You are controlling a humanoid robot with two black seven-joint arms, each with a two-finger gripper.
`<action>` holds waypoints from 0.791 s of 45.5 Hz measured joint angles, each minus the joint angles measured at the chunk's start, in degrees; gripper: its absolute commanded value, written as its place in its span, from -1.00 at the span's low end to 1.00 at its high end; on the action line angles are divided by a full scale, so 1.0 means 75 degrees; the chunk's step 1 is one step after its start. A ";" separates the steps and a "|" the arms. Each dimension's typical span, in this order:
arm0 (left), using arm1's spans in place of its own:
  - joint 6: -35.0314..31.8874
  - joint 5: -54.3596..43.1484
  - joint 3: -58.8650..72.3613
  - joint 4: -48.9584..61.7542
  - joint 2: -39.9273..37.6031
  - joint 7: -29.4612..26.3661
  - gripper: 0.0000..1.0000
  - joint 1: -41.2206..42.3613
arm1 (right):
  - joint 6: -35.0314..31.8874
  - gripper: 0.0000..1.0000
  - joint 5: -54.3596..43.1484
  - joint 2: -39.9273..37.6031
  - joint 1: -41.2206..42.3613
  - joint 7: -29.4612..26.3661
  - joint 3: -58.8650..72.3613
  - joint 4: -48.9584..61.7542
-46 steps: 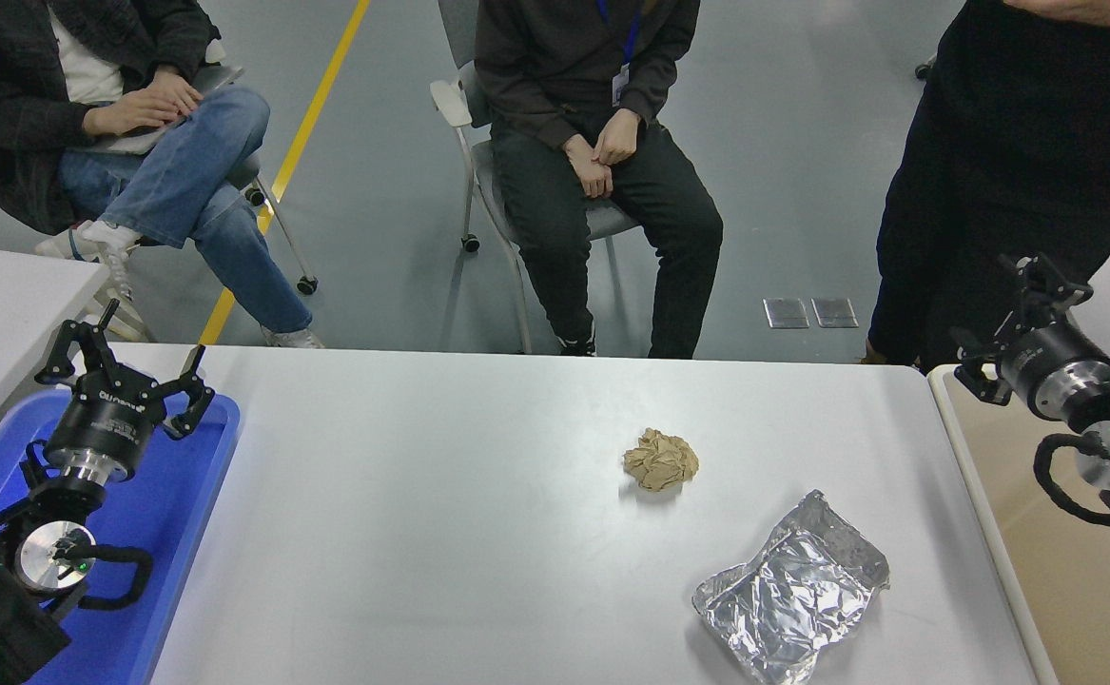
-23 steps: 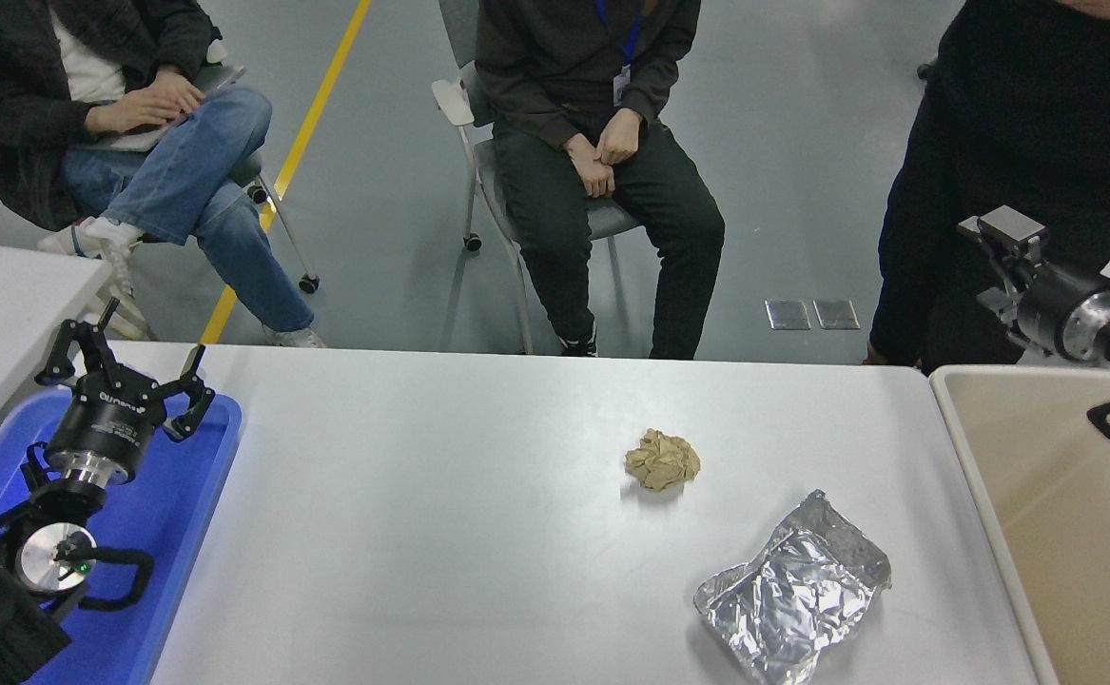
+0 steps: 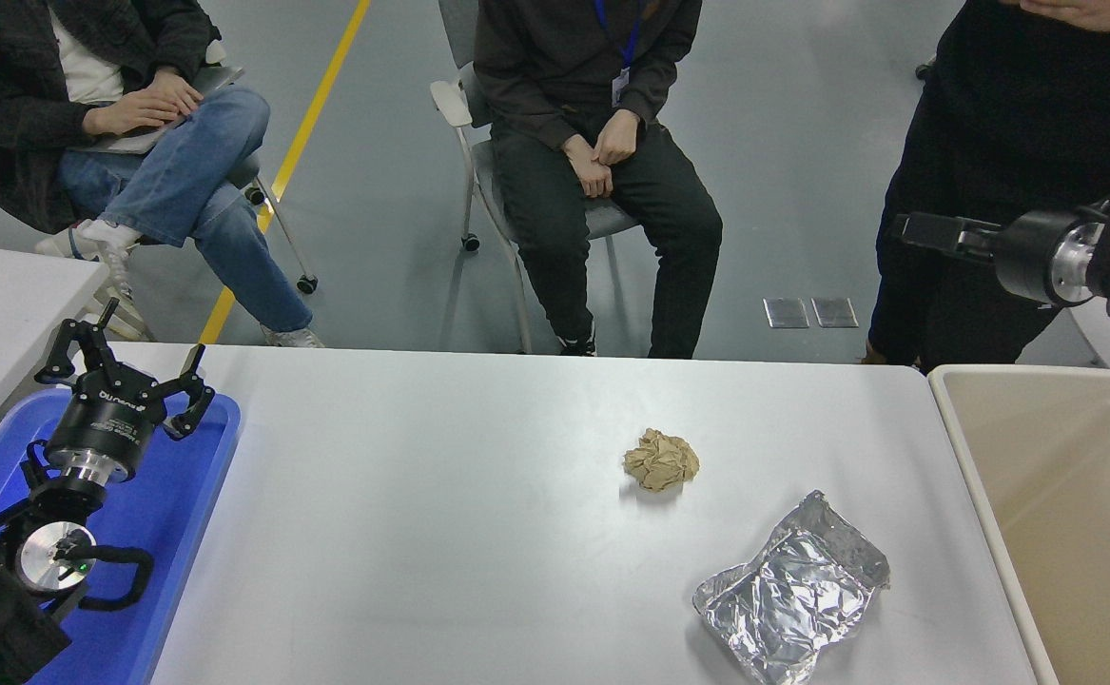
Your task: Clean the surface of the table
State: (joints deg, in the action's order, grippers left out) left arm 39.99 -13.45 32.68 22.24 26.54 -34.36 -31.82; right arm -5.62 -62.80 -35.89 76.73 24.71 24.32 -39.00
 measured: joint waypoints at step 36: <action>0.0000 0.0000 0.0002 0.0000 0.0001 0.0000 1.00 0.0000 | -0.0030 0.99 -0.1168 0.1234 -0.0836 0.0771 0.2145 0.0046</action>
State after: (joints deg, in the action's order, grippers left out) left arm 39.99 -13.45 32.70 22.24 26.55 -34.36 -31.82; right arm -5.85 -71.55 -26.63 70.46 30.50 40.41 -38.66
